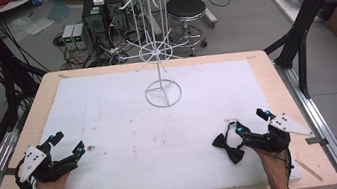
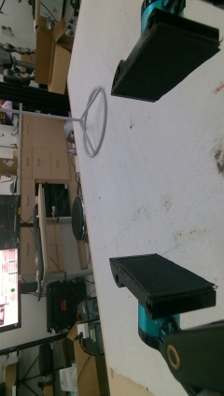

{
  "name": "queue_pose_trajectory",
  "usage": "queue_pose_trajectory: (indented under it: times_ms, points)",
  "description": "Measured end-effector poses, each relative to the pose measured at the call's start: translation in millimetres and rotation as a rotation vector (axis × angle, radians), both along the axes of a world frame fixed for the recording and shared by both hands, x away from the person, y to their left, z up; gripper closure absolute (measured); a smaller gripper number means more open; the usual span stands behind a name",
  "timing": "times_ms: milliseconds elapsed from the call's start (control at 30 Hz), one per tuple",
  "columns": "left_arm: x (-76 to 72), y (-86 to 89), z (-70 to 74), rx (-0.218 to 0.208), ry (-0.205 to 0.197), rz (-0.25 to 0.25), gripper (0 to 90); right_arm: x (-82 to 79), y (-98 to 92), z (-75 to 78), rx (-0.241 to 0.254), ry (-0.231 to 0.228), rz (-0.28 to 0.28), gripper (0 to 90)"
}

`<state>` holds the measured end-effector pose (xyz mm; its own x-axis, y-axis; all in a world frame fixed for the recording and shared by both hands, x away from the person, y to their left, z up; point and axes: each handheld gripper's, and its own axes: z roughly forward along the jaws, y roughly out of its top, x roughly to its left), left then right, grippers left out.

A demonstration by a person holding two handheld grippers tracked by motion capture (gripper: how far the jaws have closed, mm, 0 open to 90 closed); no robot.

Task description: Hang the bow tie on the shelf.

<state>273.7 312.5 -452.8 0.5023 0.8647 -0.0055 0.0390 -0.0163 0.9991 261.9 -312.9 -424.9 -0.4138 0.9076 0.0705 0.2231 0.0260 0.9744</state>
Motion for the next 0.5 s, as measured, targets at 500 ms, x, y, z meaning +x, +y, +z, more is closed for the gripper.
queue_pose_trajectory:
  times_ms: [500]
  points:
    - [0.1, 0.4, 0.0, -0.001, 0.002, 0.002, 15.4, -16.6, 1.5, 29.9, -0.126, 0.246, 0.156, 11.0]
